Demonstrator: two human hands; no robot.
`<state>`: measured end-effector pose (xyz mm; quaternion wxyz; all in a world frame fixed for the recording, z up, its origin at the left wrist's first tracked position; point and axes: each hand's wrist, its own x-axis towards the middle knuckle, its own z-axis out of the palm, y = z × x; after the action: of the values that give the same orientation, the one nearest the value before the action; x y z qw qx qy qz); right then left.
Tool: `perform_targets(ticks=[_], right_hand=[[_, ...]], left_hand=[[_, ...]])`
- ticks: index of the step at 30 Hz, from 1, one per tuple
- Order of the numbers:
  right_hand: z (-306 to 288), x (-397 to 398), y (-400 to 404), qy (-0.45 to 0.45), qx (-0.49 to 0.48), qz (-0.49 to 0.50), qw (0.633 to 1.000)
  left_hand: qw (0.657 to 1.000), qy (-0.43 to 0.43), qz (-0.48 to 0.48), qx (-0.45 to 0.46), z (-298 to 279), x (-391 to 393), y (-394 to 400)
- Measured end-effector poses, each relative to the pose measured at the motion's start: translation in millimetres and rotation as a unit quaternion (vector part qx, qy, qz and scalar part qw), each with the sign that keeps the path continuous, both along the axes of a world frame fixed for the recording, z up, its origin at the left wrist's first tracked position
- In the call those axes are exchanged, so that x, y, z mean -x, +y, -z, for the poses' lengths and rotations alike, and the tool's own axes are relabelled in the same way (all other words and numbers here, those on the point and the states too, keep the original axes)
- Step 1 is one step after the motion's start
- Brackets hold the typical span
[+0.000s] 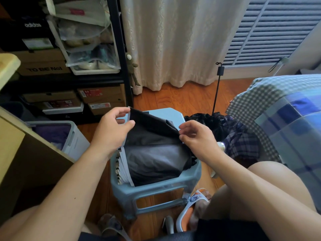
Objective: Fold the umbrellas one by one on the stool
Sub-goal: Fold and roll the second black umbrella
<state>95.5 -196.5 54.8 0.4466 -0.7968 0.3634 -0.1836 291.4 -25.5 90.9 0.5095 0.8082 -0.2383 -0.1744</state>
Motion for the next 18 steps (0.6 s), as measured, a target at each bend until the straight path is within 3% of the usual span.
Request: perform_targets(ticks=[10, 14, 18], right_hand=[[1.2, -13.2, 3.3, 0.018, 0.021, 0.084, 0.996], [-1.4, -15.3, 8.3, -0.013, 0.029, 0.092, 0.995], [-1.8, -16.3, 9.7, -0.011, -0.045, 0.05, 0.998]], left_hand=[[0.999, 0.005, -0.036, 0.008, 7.2, -7.7, -15.7], [0.999, 0.007, -0.039, 0.017, 3.9, -5.6, -13.0], [0.998, 0.027, -0.037, 0.033, 1.1, -3.2, -8.2]])
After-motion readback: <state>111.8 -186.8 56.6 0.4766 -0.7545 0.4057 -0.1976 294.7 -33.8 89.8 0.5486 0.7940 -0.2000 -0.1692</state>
